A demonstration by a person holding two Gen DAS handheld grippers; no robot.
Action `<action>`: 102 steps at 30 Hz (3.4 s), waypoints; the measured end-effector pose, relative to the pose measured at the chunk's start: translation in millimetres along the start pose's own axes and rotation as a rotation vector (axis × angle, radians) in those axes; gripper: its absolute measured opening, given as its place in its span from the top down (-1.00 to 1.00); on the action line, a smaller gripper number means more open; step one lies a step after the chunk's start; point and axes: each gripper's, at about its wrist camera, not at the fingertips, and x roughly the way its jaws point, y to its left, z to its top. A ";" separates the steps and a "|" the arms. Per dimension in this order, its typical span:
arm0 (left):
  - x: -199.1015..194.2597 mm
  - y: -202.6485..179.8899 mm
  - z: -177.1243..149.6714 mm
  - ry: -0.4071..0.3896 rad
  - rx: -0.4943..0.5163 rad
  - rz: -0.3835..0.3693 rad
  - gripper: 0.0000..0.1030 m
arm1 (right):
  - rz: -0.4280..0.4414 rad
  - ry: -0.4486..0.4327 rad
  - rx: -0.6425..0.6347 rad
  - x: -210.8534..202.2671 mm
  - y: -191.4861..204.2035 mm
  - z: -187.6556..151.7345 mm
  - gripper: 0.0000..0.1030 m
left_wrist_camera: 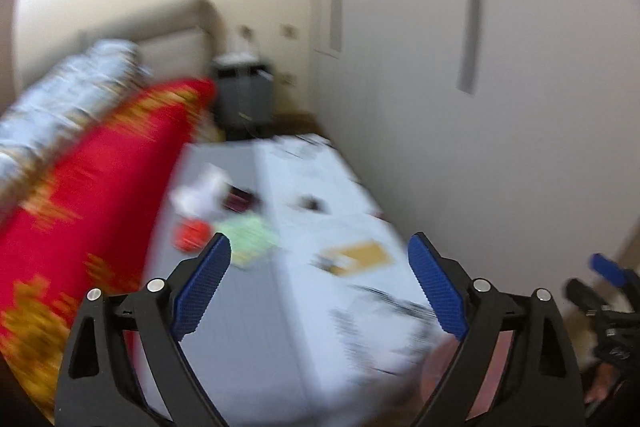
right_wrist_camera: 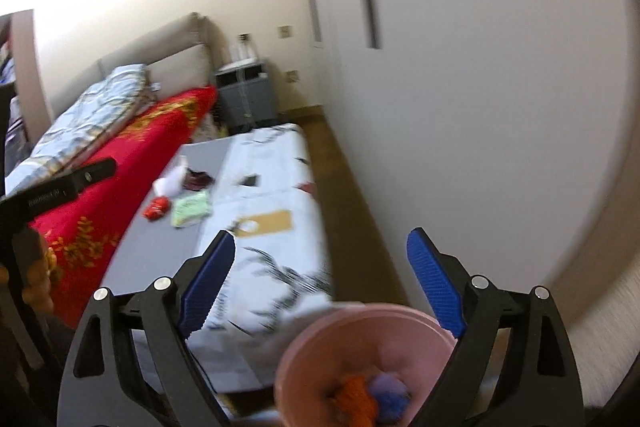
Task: Collect trash
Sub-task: 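Move both tools back toward the remaining trash on the table, then grasp the green snack packet with the right gripper and lift it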
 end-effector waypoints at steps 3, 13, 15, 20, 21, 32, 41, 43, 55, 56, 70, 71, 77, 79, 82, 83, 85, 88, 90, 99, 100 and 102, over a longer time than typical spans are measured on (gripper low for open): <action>7.8 51.9 11.0 -0.044 -0.030 0.139 -0.73 | 0.075 -0.021 -0.052 28.3 39.3 12.2 -0.69; 63.2 171.9 -6.7 0.004 -0.210 0.304 -0.73 | 0.223 -0.033 -0.259 157.2 151.6 26.2 -0.69; 70.5 181.9 -11.6 0.025 -0.217 0.299 -0.73 | 0.229 0.001 -0.296 192.9 168.2 20.8 -0.69; 85.9 193.6 -17.6 0.015 -0.179 0.314 -0.73 | 0.216 0.091 -0.381 271.8 196.0 4.3 -0.67; 89.9 197.4 -18.4 0.019 -0.181 0.307 -0.73 | 0.216 0.105 -0.386 280.9 198.3 1.1 -0.67; 124.7 223.7 -28.8 0.046 -0.288 0.240 -0.73 | 0.215 0.261 -0.457 355.8 218.2 -29.5 -0.37; 136.8 224.5 -33.2 0.060 -0.301 0.220 -0.73 | 0.249 0.321 -0.506 381.2 234.8 -27.4 -0.22; 137.1 224.7 -34.1 0.060 -0.303 0.216 -0.73 | 0.260 0.351 -0.520 386.4 239.1 -29.9 -0.19; 139.6 226.2 -36.4 0.060 -0.311 0.203 -0.73 | 0.364 0.377 -0.566 383.5 250.7 -35.3 1.00; 139.8 225.9 -36.7 0.059 -0.310 0.202 -0.73 | 0.363 0.374 -0.574 382.1 252.0 -36.0 1.00; 138.0 224.9 -36.3 0.046 -0.305 0.195 -0.73 | 0.380 0.281 -0.546 376.1 258.7 -22.3 0.69; 138.3 225.3 -36.5 0.046 -0.307 0.194 -0.73 | 0.386 0.280 -0.543 377.4 261.1 -21.6 0.45; 139.4 226.1 -36.7 0.050 -0.316 0.185 -0.73 | 0.391 0.299 -0.570 387.6 280.8 -24.8 0.29; 140.2 226.1 -37.2 0.050 -0.316 0.183 -0.73 | 0.381 0.303 -0.578 392.1 285.9 -24.3 0.29; 141.8 225.8 -37.8 0.052 -0.313 0.179 -0.73 | 0.355 0.333 -0.590 401.9 290.7 -25.4 0.38; 142.4 225.7 -37.8 0.053 -0.312 0.178 -0.73 | 0.346 0.351 -0.592 405.1 291.5 -26.6 0.65; 142.7 226.4 -38.5 0.054 -0.313 0.178 -0.73 | 0.355 0.343 -0.592 403.2 291.2 -26.7 0.83; 143.3 226.7 -39.0 0.054 -0.317 0.182 -0.73 | 0.377 0.296 -0.588 393.9 288.9 -24.2 0.99; 143.8 226.8 -39.5 0.055 -0.319 0.186 -0.73 | 0.383 0.247 -0.575 385.2 285.0 -21.3 0.99; 156.3 223.8 -40.1 0.051 -0.341 0.174 -0.73 | 0.384 0.126 -0.443 323.1 250.5 17.0 1.00; 163.1 221.3 -40.1 0.053 -0.345 0.160 -0.73 | 0.384 0.114 -0.428 313.2 244.0 22.3 1.00; 177.1 214.7 -40.4 0.052 -0.340 0.139 -0.73 | 0.383 0.099 -0.399 299.1 231.9 29.6 1.00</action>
